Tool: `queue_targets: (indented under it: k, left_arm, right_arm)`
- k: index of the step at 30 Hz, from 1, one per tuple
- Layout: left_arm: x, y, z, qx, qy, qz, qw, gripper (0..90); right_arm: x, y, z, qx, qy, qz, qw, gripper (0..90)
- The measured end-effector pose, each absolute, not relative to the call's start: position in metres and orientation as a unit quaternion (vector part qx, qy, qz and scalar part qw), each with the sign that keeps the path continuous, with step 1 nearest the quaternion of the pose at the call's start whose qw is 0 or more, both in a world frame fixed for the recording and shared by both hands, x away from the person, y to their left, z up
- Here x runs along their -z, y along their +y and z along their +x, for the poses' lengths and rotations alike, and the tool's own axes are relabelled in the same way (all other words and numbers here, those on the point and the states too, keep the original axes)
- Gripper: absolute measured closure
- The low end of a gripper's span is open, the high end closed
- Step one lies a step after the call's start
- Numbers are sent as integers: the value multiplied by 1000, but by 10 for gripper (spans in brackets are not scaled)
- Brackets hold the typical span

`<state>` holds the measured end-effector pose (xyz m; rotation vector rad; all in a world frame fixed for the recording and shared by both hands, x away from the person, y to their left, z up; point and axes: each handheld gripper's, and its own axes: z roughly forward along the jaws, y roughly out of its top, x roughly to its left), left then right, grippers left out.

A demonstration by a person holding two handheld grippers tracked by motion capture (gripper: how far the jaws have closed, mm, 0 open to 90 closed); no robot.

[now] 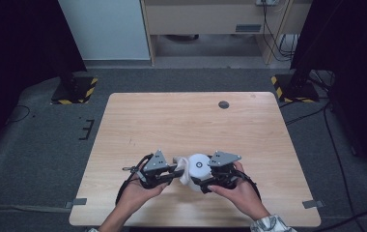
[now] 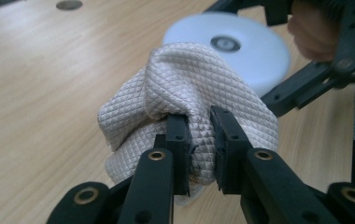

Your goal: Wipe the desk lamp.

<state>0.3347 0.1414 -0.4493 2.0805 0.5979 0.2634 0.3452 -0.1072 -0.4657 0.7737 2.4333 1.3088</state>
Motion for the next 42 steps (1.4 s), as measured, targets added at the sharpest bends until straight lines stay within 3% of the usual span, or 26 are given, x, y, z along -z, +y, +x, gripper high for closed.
queue_targets:
  k: [17,25,32,42]
  left_arm:
    - [493,134,341,-82,265,867,415,778]
    - [492,133,329,-78,256,870,415,778]
    - [473,135,313,-86,245,854,450,778]
    - [479,136,314,-83,252,855,446,778]
  right_arm:
    - [465,-106,346,-449,841,268,139,92]
    - [465,-106,346,-448,842,268,139,92]
    - [465,-106,346,-446,842,270,139,92]
    - [453,-111,344,-468,829,279,129,73]
